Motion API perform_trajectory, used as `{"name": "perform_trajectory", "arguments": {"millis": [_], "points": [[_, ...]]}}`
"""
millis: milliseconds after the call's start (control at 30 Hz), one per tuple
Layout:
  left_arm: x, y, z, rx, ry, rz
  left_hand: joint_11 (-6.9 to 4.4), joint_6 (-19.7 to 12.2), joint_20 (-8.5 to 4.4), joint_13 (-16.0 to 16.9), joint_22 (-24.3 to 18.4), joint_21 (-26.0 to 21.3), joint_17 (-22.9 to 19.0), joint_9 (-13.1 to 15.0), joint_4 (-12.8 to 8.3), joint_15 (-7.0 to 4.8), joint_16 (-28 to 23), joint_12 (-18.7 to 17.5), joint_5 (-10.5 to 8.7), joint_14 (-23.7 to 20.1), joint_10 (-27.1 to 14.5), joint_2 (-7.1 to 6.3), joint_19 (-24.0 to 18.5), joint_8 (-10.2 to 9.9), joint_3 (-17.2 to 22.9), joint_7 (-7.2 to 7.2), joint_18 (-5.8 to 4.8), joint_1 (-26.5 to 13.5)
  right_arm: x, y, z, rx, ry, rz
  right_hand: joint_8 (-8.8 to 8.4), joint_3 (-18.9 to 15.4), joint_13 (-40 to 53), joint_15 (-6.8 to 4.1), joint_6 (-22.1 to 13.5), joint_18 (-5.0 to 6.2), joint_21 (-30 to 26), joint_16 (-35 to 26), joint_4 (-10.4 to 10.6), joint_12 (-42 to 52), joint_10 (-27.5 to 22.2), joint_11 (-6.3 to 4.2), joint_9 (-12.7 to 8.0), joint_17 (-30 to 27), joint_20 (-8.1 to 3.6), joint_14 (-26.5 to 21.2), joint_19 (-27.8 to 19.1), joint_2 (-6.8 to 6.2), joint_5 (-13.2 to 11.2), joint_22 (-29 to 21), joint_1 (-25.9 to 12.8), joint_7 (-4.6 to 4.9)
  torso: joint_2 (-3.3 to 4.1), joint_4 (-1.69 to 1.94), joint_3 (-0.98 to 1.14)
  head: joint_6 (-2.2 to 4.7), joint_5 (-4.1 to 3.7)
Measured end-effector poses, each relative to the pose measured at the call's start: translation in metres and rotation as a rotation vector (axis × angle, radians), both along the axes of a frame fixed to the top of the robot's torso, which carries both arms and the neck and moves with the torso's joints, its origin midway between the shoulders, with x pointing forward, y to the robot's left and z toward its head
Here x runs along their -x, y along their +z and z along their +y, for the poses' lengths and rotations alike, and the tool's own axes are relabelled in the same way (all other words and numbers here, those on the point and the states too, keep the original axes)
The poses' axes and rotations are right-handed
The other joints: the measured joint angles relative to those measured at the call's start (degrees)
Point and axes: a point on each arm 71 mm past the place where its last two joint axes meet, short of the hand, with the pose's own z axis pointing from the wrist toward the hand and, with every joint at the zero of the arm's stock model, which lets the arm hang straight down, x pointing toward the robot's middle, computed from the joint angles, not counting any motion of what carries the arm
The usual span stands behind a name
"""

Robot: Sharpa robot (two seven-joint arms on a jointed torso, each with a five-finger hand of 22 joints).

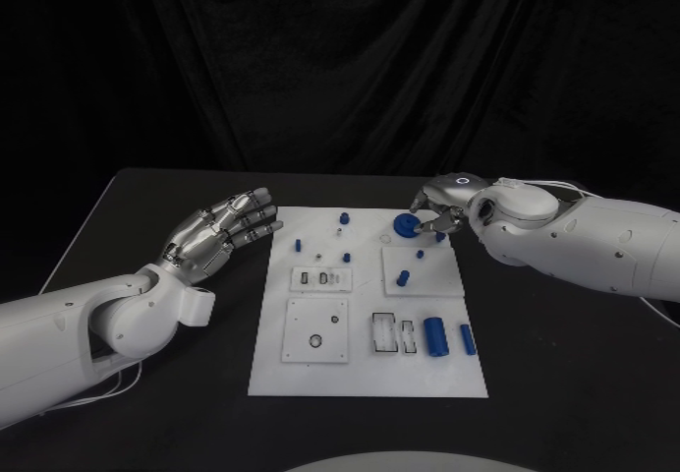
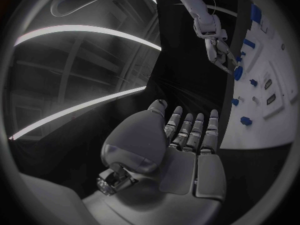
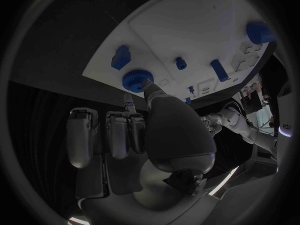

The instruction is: Assemble the parts on the task board

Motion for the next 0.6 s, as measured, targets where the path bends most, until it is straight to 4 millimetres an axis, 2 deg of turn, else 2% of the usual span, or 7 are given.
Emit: {"name": "perform_trajectory", "arguments": {"millis": [133,200,600], "points": [[-0.0004,-0.0002,-0.0003,0.0,-0.002,0.001,0.0,0.0,0.0,0.0,0.0,0.0,0.0,0.0,0.0,0.0,0.0,0.0,0.0,0.0,0.0,0.0,0.0,0.0,0.0,0.0,0.0,0.0,-0.0009,0.0,0.0022,0.0,0.003,-0.001,0.0,0.0,0.0,0.0,0.2,0.01,0.4,0.0,0.0,0.0,0.0,0.0,0.3,0.0,0.0,0.0,0.0,0.14,0.0,0.0,-0.7,0.2,-0.03,-0.02,0.01,-0.09,0.02],[-0.0007,-0.0003,-0.0006,0.0,-0.003,0.001,0.0,0.0,0.0,0.0,0.0,0.0,0.0,0.0,0.0,0.0,0.0,0.0,0.0,0.0,0.0,0.0,0.0,0.0,0.0,0.0,0.0,0.0,-0.0014,-0.0001,0.0036,-0.001,0.004,-0.002,0.0,-0.4,0.0,0.0,0.7,0.01,1.0,0.0,0.4,0.0,-0.1,0.14,0.5,0.0,0.2,0.0,-0.2,0.62,0.0,0.0,-1.6,0.32,-0.03,-0.02,0.01,-0.09,0.03],[-0.0018,-0.001,-0.0011,0.0,-0.007,0.003,0.0,0.0,0.0,0.0,0.0,0.0,0.0,0.0,0.0,0.0,0.0,0.0,0.03,0.0,0.0,0.0,0.0,0.0,0.0,0.0,0.0,0.0,-0.0044,-0.0027,0.0059,0.005,0.001,0.001,0.0,-0.3,0.0,0.0,0.2,0.03,1.0,0.0,1.0,0.0,0.0,0.43,0.5,0.0,0.21,0.0,-0.2,1.13,-0.4,0.0,-2.2,0.4,0.01,-0.01,-0.01,-0.04,0.0]]}}
